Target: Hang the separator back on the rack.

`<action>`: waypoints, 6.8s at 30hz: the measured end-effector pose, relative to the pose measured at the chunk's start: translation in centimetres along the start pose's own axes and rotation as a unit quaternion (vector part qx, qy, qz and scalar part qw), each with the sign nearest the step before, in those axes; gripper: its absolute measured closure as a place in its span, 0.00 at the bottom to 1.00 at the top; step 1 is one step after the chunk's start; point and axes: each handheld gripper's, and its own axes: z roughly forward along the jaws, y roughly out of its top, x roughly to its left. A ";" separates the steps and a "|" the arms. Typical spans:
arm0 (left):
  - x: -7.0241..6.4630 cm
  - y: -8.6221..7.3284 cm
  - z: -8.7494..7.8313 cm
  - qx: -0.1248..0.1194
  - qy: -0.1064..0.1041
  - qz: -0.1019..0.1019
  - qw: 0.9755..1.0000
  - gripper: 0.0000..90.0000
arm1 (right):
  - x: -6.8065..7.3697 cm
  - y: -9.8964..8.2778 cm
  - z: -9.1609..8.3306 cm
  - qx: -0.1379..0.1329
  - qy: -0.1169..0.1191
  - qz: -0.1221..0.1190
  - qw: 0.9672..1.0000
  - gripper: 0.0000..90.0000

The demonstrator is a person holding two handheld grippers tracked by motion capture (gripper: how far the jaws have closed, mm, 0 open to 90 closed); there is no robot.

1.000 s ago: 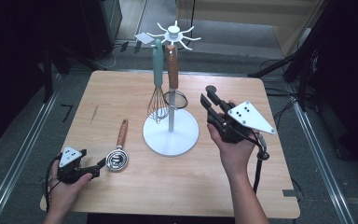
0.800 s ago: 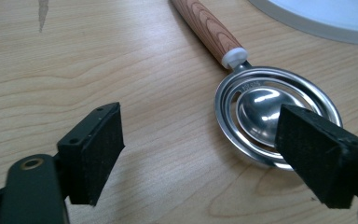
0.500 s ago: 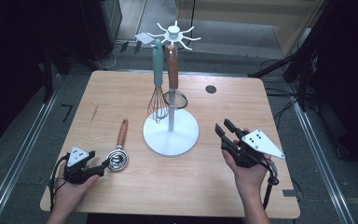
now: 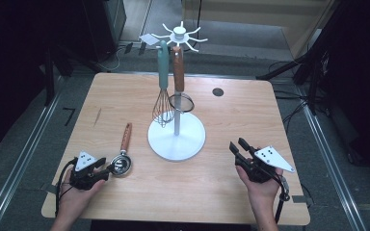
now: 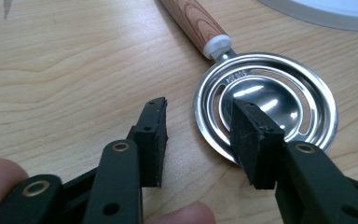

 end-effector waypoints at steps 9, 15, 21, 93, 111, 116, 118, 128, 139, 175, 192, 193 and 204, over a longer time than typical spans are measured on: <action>-0.5 -0.1 0.0 0.008 -0.027 -0.006 1.000 0.75 | 0.0 -1.6 0.2 0.016 -0.001 0.013 1.000 0.68; -0.5 0.1 0.1 0.010 -0.035 -0.007 0.999 0.80 | 0.0 -2.4 0.5 0.024 0.002 0.023 0.999 0.67; -0.8 0.3 0.1 0.016 -0.032 -0.017 0.999 0.82 | 0.2 -2.8 0.7 0.029 0.011 0.033 0.999 0.67; -11.5 0.6 0.4 -0.001 -0.168 0.000 0.986 0.68 | 11.9 -5.0 2.8 0.101 0.160 0.006 0.982 0.69; -12.0 0.9 2.3 0.037 -0.187 -0.015 0.982 0.73 | 12.6 -5.4 3.0 0.115 0.158 0.004 0.981 0.69; -12.5 0.9 2.3 0.040 -0.184 -0.014 0.982 0.79 | 12.3 -5.2 2.3 0.107 0.150 0.012 0.983 0.69; -12.7 0.9 2.3 0.040 -0.181 -0.014 0.983 0.78 | 12.2 -5.4 1.9 0.110 0.147 0.018 0.983 0.69; -14.4 1.2 2.8 0.034 -0.176 -0.016 0.984 0.76 | 12.1 -5.8 0.8 0.134 0.123 0.015 0.983 0.69; -16.6 1.6 3.3 0.023 -0.176 -0.010 0.984 0.69 | 11.1 -5.9 0.8 0.152 0.084 0.019 0.985 0.69; -2.2 0.3 -1.3 -0.074 -0.068 -0.088 0.991 0.69 | 9.9 -6.6 1.3 0.221 0.065 0.015 0.973 0.76; 2.6 -0.7 -2.2 -0.124 -0.010 -0.126 0.984 0.41 | 7.4 -4.8 -0.8 0.183 0.055 -0.011 0.981 0.71; 2.8 -0.7 -2.2 -0.123 -0.008 -0.125 0.984 0.40 | 7.4 -4.6 -0.8 0.180 0.057 -0.014 0.982 0.70; 3.1 -0.8 -2.1 -0.112 -0.022 -0.104 0.988 0.19 | 8.6 -1.3 1.5 0.226 0.135 -0.071 0.962 0.68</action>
